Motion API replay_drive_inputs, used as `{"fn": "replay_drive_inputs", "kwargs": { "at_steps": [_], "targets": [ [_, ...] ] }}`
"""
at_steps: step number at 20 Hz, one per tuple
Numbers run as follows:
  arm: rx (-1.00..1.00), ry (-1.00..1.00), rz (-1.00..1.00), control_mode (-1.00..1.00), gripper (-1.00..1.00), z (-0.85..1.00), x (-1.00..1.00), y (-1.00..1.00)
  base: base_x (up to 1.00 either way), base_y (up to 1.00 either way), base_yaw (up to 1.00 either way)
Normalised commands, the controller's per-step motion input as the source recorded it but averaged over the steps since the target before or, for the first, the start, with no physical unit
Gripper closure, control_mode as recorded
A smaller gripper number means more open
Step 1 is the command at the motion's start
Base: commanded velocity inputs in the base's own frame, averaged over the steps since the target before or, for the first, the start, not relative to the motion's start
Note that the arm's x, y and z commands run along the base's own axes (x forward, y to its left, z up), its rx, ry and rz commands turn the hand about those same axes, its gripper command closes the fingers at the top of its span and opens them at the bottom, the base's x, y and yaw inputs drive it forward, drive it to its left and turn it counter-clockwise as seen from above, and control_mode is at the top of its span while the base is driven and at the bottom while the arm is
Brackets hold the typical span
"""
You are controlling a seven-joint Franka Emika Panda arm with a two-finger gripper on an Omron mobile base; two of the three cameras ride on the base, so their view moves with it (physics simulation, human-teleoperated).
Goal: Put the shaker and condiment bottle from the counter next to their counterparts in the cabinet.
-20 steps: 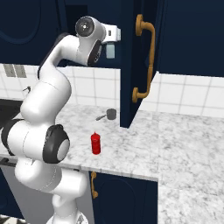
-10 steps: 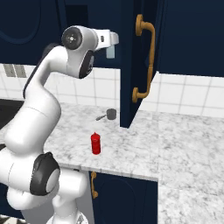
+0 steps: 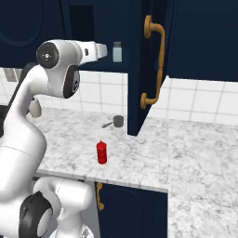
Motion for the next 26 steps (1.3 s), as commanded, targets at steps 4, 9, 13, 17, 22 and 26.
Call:
{"fn": "replay_drive_inputs", "kwargs": {
  "at_steps": [4, 9, 13, 17, 22, 26],
  "targets": [
    [0.01, 0.00, 0.00, -1.00, -1.00, -0.05, -0.40, 0.57, 0.00, 0.00, 0.00],
    [-0.01, 0.00, -0.10, -1.00, -1.00, -0.14, -0.31, 0.69, 0.00, 0.00, 0.00],
    [-0.05, 0.00, -0.20, -1.00, -1.00, -0.16, -0.32, 0.54, 0.00, 0.00, 0.00],
    [-0.17, 0.00, -0.20, -1.00, -1.00, 0.00, -0.12, 0.31, 0.00, 0.00, 0.00],
    [0.01, 0.03, -0.15, -1.00, -1.00, -0.60, -0.10, -0.38, 0.00, 0.00, 0.00],
    [0.20, -0.02, -0.24, -1.00, -1.00, -0.54, -0.14, -0.45, 0.00, 0.00, 0.00]
  ]
}}
